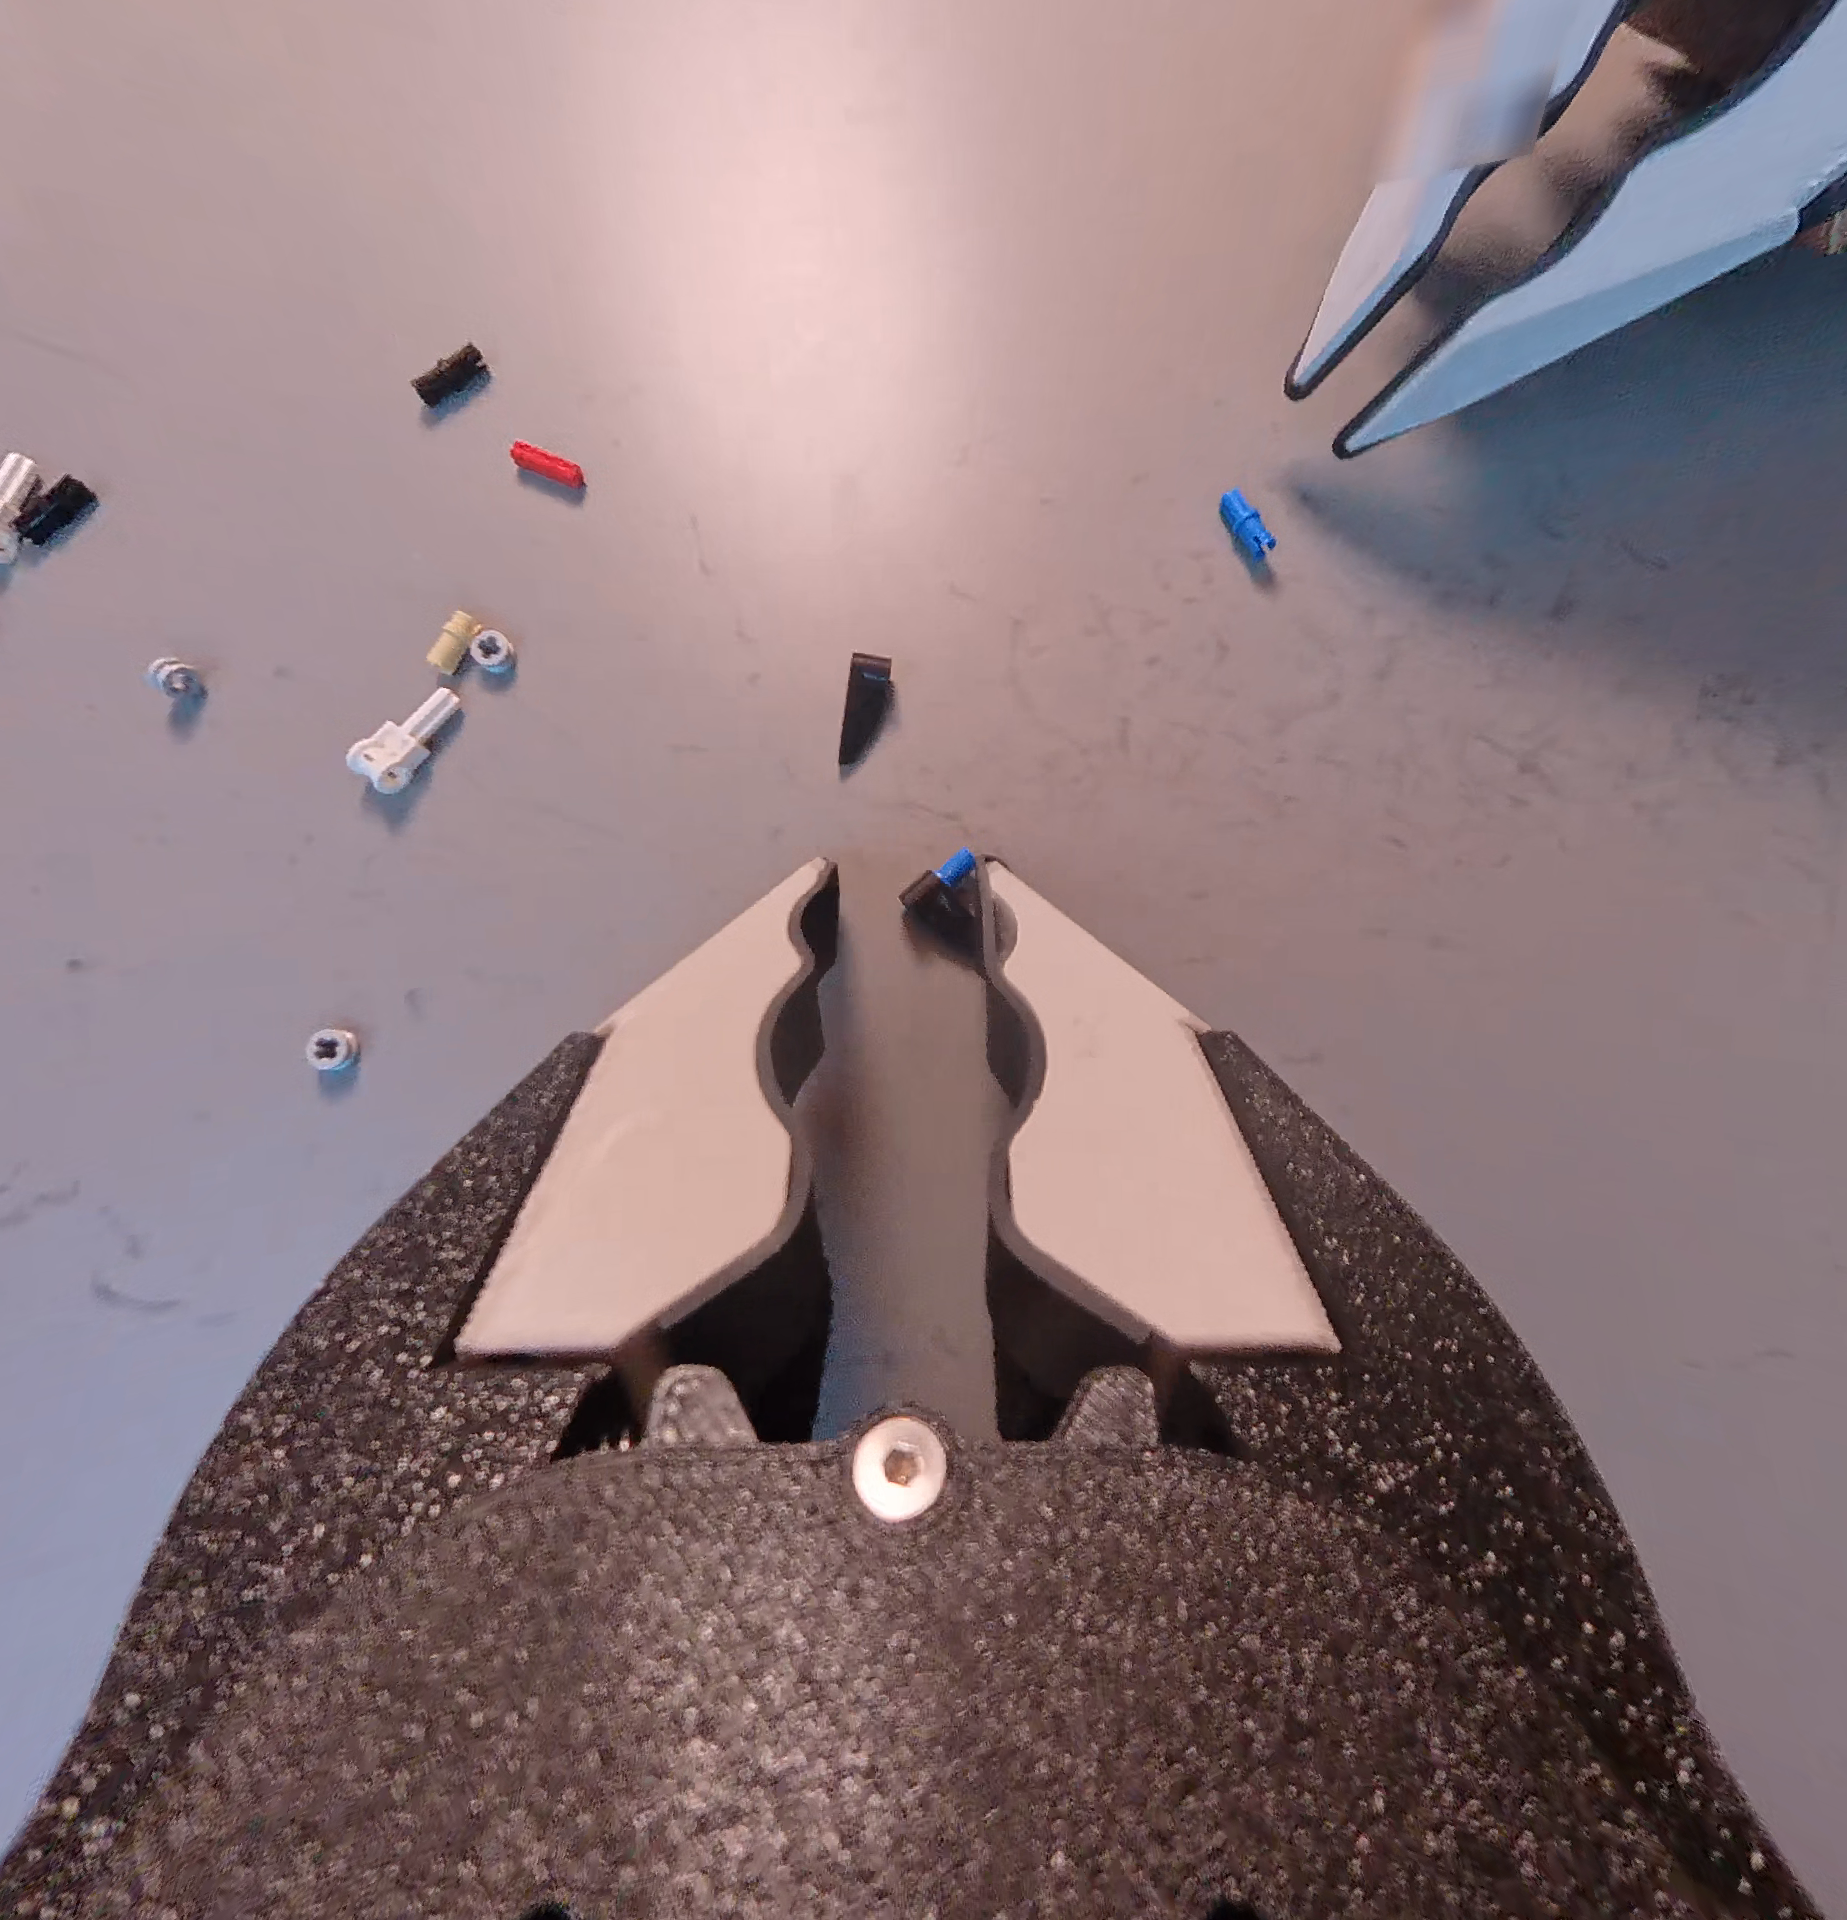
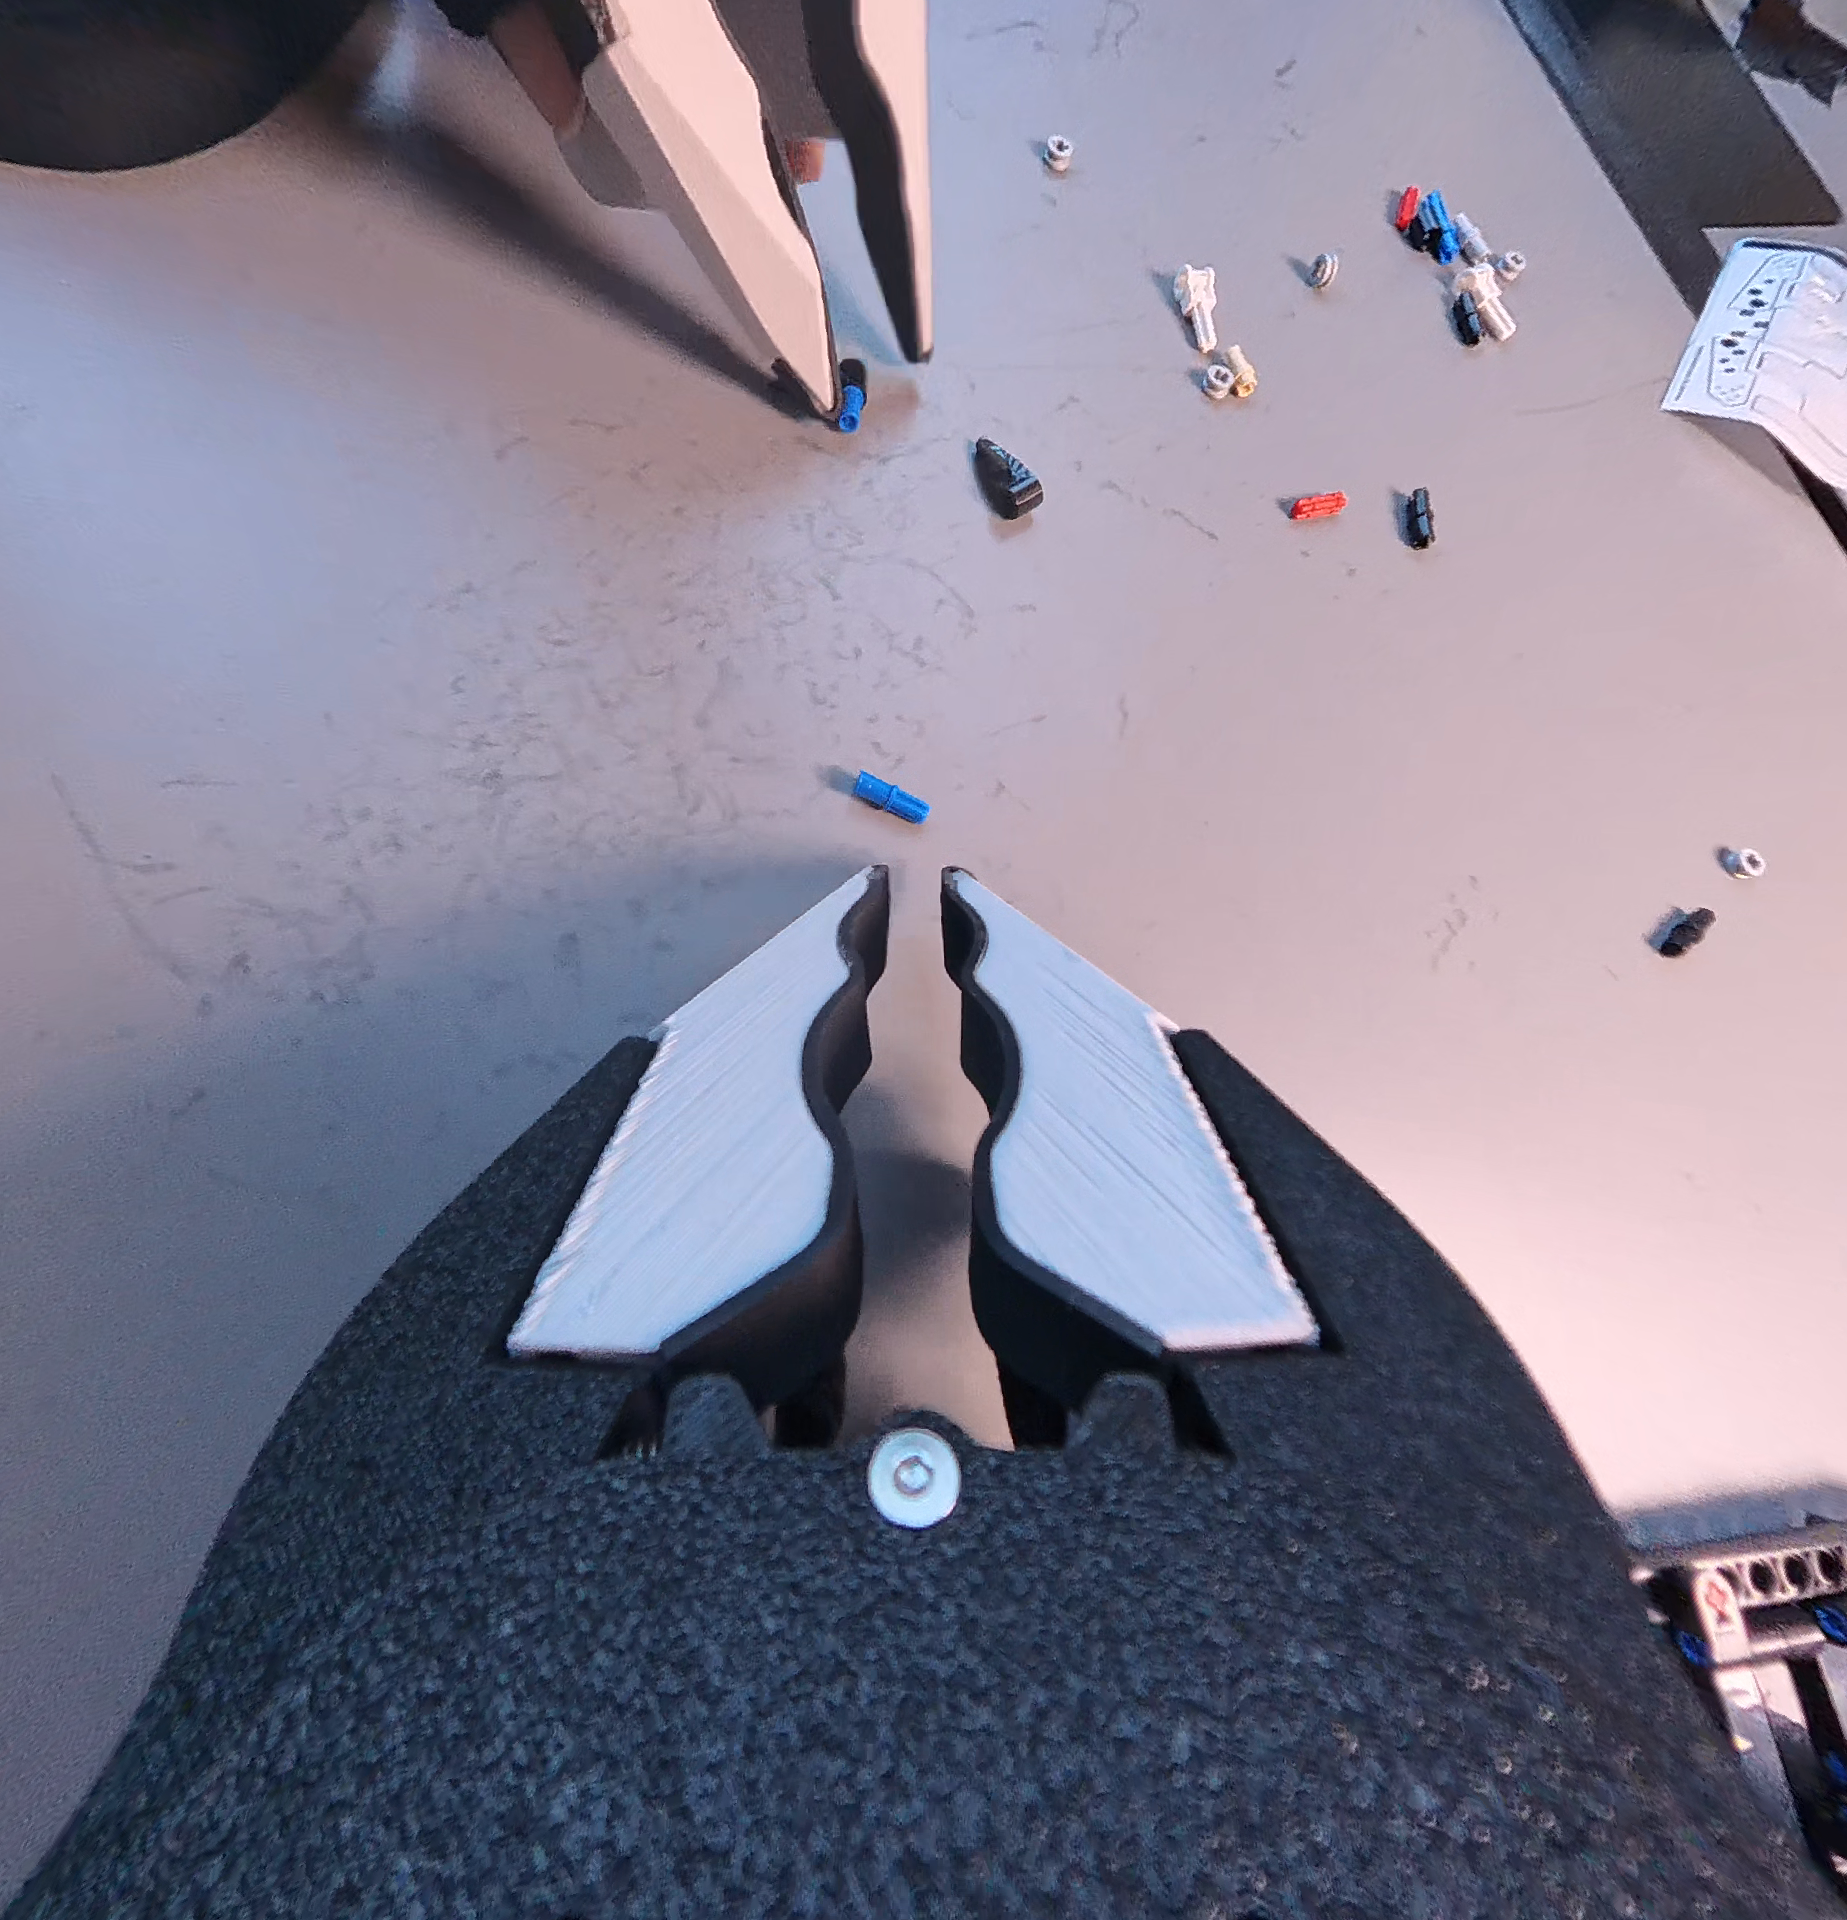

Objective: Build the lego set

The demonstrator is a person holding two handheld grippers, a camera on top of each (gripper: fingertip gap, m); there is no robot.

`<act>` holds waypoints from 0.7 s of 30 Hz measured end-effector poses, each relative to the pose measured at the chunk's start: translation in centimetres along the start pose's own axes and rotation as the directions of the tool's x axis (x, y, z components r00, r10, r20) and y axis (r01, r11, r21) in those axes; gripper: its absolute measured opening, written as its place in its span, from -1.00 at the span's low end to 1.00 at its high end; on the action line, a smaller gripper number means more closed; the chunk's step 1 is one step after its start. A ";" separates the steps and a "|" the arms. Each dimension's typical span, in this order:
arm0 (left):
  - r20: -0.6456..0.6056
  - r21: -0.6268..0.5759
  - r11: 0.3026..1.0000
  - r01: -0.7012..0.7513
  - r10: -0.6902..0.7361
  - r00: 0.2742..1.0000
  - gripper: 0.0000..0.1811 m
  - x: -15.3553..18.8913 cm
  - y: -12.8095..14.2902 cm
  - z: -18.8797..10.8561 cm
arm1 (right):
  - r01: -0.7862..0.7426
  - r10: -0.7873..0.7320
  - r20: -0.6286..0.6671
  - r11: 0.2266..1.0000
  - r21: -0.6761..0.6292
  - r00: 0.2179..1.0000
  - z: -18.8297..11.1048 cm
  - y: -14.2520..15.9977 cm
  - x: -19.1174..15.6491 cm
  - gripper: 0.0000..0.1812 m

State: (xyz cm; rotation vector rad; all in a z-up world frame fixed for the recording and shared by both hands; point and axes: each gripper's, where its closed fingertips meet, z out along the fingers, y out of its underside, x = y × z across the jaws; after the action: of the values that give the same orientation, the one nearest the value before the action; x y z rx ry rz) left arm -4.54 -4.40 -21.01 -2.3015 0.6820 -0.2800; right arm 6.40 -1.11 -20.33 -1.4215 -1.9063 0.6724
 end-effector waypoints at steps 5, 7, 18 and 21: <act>-0.024 0.117 0.992 0.040 -0.037 0.999 -0.68 -0.7 -1.9 -0.2 | -0.005 0.005 0.006 1.000 -0.010 1.000 0.2 0.1 -0.1 -0.89; -0.028 0.124 0.992 0.017 -0.013 1.000 -0.72 -1.0 -2.4 0.3 | -0.008 0.008 0.009 1.000 -0.013 1.000 0.3 0.1 -0.1 -0.89; -0.095 0.007 0.984 -0.176 0.176 0.980 -0.92 0.0 -2.6 3.0 | -0.003 0.004 -0.015 1.000 0.019 1.000 -0.2 -0.1 0.2 -0.88; -0.248 0.049 0.955 -0.292 0.295 0.923 -0.92 4.0 -2.6 2.5 | -0.009 0.009 -0.019 0.999 0.044 1.000 -0.5 -0.4 0.3 -0.88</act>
State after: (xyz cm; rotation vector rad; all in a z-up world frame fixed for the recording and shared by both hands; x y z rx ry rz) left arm 0.76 -3.58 -21.02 -2.1336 1.1390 -0.4377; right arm 6.45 -0.93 -19.68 -1.4052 -1.8607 0.6982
